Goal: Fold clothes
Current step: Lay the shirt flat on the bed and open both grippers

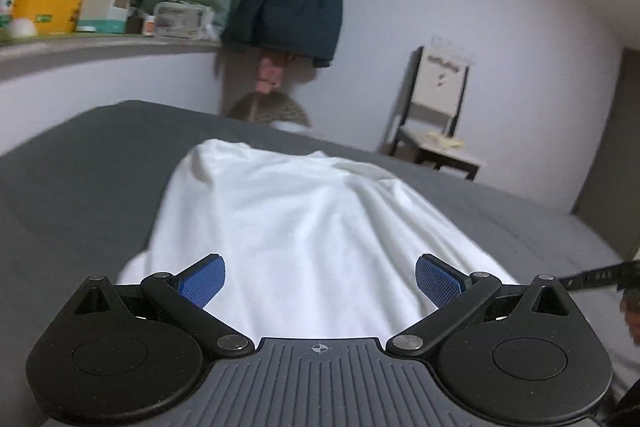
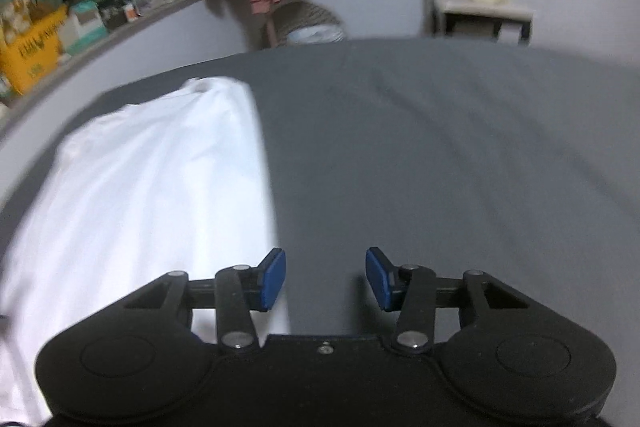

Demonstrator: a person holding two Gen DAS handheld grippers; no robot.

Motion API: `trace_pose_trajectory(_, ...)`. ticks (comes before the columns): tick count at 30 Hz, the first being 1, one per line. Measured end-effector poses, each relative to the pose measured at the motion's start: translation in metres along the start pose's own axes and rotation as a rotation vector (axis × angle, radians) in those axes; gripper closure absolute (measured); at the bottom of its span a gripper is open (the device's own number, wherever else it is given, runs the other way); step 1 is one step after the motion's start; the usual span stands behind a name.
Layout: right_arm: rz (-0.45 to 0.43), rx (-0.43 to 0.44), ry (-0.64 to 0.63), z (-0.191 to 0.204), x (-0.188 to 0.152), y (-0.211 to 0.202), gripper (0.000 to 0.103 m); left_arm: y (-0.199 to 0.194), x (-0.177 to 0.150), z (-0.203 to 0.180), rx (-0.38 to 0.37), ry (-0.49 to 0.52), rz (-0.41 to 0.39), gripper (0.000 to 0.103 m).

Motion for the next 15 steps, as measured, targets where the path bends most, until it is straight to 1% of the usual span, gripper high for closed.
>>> trace_pose_trajectory(2,0.056,0.016,0.030,0.007,-0.007,0.007,0.060,0.009,-0.004,0.007,-0.011,-0.032,0.012,0.000)
trace_pose_trajectory(3,0.082,0.024,0.033,0.011,-0.010,0.012,0.070,0.013,-0.006,0.009,-0.025,-0.043,0.020,0.000)
trace_pose_trajectory(4,0.105,0.034,0.027,0.016,-0.013,0.019,0.091,0.017,-0.008,0.011,-0.042,-0.046,0.027,0.000)
trace_pose_trajectory(5,0.128,0.045,0.021,0.022,-0.016,0.025,0.099,0.020,-0.009,0.011,-0.055,-0.034,0.030,0.000)
trace_pose_trajectory(6,0.129,0.032,0.014,0.025,-0.017,0.027,0.100,0.022,-0.011,0.008,-0.058,-0.014,0.030,0.000)
trace_pose_trajectory(9,0.055,-0.091,0.002,0.024,-0.005,0.021,0.101,0.023,-0.014,0.007,-0.031,0.062,0.026,0.000)
trace_pose_trajectory(11,0.023,-0.169,0.025,0.003,0.022,0.017,0.101,0.022,-0.013,0.007,-0.015,0.100,0.027,0.000)
trace_pose_trajectory(15,-0.040,-0.326,0.070,-0.038,0.076,0.009,0.101,0.018,-0.004,0.004,-0.065,0.093,0.029,0.000)
Point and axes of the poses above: each gripper's, at about its wrist camera, not at the fingertips, and y roughly the way its jaws point, z to its left, x to its top, the point moved 5 cm from there along y, roughly the way its jaws point, and after that the axes turned 15 degrees about z, right-handed, at the moved point
